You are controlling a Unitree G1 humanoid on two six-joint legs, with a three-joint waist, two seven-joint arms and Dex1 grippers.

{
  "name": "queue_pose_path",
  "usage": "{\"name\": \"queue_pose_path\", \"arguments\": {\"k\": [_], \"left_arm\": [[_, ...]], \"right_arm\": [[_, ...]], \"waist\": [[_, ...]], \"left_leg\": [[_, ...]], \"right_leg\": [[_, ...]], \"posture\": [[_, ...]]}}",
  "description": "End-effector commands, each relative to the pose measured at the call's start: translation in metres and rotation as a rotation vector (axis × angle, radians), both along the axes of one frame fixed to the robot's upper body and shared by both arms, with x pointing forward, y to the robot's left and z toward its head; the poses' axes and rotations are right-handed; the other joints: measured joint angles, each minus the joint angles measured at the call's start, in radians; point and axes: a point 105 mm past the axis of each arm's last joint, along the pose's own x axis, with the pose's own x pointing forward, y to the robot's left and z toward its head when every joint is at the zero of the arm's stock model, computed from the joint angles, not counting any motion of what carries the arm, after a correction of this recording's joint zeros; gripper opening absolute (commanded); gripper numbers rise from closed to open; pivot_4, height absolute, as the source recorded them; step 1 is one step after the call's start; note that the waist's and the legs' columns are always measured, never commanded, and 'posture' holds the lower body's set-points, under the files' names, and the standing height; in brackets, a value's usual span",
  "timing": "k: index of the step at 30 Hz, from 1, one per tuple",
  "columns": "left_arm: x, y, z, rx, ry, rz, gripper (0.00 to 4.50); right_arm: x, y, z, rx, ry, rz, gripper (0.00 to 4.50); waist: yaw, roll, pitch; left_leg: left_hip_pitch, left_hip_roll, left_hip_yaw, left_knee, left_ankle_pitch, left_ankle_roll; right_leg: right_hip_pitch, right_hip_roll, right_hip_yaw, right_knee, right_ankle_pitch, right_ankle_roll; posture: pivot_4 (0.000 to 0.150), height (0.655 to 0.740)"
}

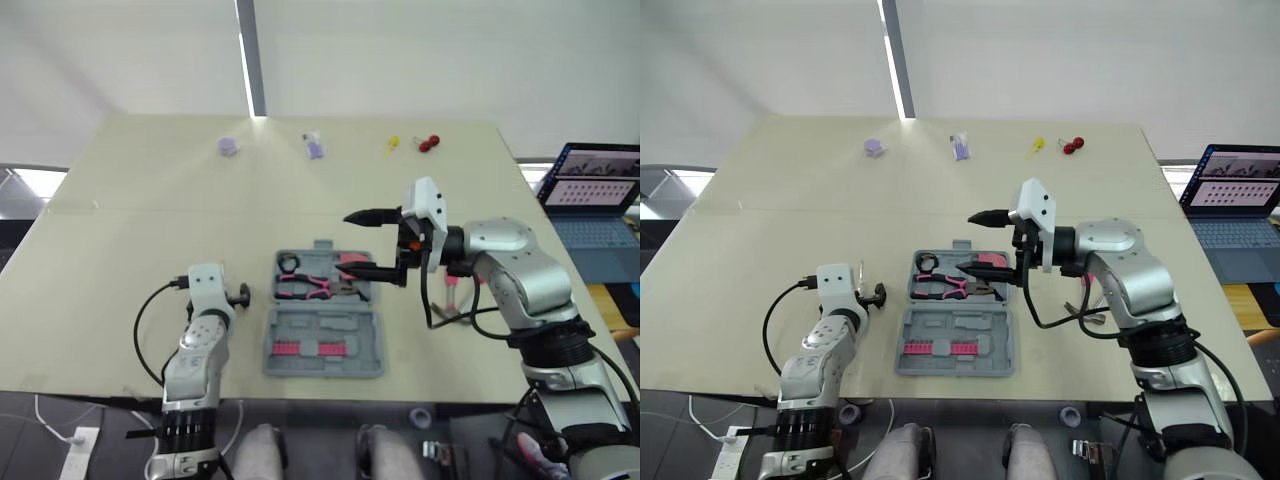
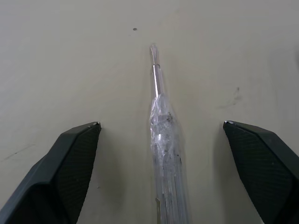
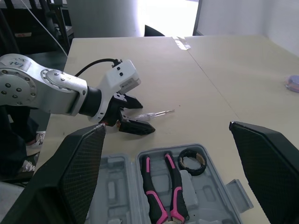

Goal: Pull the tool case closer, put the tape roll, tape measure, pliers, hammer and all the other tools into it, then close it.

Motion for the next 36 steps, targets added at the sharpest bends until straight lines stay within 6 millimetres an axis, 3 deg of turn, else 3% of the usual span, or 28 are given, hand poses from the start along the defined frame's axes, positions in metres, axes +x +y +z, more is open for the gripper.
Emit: {"name": "queue_pose_path", "arguments": {"k": [1, 7, 8, 17, 24, 26, 28, 30, 34, 36], "left_arm": [[-0.002, -0.002, -0.008, -0.015, 0.03, -0.009, 3.3], [-0.002, 0.0, -0.01, -0.018, 0.038, 0.001, 0.18], [-0.002, 0.0, -0.01, -0.019, 0.038, 0.002, 0.05], [-0.001, 0.0, -0.008, -0.009, 0.034, -0.007, 0.07], [0.003, 0.012, 0.031, 0.09, -0.114, -0.145, 0.07], [0.003, 0.015, 0.053, 0.125, -0.173, -0.273, 0.07], [0.0, 0.006, 0.077, 0.164, -0.218, -0.482, 0.07], [-0.004, -0.003, 0.091, 0.229, -0.229, -0.653, 0.07], [-0.016, -0.023, 0.106, 0.351, -0.182, -1.031, 0.07], [-0.017, -0.028, 0.11, 0.398, -0.141, -1.138, 0.07]], "right_arm": [[-0.006, 0.001, 0.01, 0.002, -0.045, 0.024, 4.5], [-0.007, 0.001, 0.011, 0.008, -0.047, 0.029, 4.5], [-0.007, 0.001, 0.011, 0.008, -0.047, 0.031, 4.5], [-0.009, 0.001, 0.009, 0.007, -0.041, 0.042, 4.5], [-0.013, -0.003, 0.01, 0.02, -0.033, 0.042, 4.5], [-0.017, -0.007, 0.009, 0.019, -0.028, 0.04, 4.5], [-0.02, -0.012, 0.006, 0.014, -0.021, 0.032, 4.5], [-0.023, -0.017, 0.004, 0.008, -0.015, 0.022, 4.5], [-0.025, -0.031, -0.003, -0.02, -0.001, -0.016, 4.5], [-0.026, -0.038, -0.005, -0.031, 0.001, -0.039, 4.5]], "waist": [[0.001, 0.0, 0.0], [0.003, 0.0, 0.0], [0.003, 0.0, 0.0], [0.003, 0.0, 0.0], [0.0, 0.0, 0.0], [-0.001, 0.0, 0.0], [-0.001, 0.0, 0.001], [0.0, 0.001, 0.001], [0.002, 0.001, 0.001], [0.002, 0.001, 0.001]], "left_leg": [[0.0, 0.0, 0.0, 0.0, 0.0, 0.0], [0.0, -0.001, 0.0, 0.0, 0.0, 0.0], [0.0, -0.001, 0.0, 0.0, 0.0, 0.0], [0.0, -0.001, -0.001, 0.0, 0.0, 0.0], [0.0, 0.0, -0.001, -0.001, 0.0, 0.0], [-0.001, 0.0, 0.0, -0.001, 0.0, 0.0], [-0.001, 0.001, -0.001, -0.002, 0.0, 0.0], [-0.001, 0.001, 0.0, -0.003, 0.0, 0.0], [-0.001, 0.0, 0.001, -0.003, 0.0, -0.001], [-0.001, 0.0, 0.001, -0.003, 0.0, -0.001]], "right_leg": [[0.0, 0.0, 0.0, 0.0, 0.0, 0.0], [0.0, -0.001, 0.0, -0.001, 0.0, 0.0], [0.0, -0.001, 0.0, -0.001, 0.0, 0.0], [0.0, -0.001, 0.0, 0.0, 0.0, 0.0], [-0.001, -0.001, -0.001, 0.0, 0.0, 0.0], [-0.001, 0.0, -0.001, 0.0, 0.0, -0.001], [-0.002, 0.0, -0.001, 0.0, -0.001, -0.002], [-0.003, 0.0, -0.001, 0.0, -0.01, -0.018], [-0.003, -0.001, -0.001, -0.002, -0.01, -0.018], [-0.004, -0.002, 0.0, -0.004, -0.009, -0.017]], "posture": [[0.15, 0.74], [0.15, 0.74], [0.15, 0.74], [0.15, 0.74], [0.15, 0.74], [0.15, 0.74], [0.15, 0.74], [0.15, 0.74], [0.15, 0.74], [0.15, 0.74]]}}
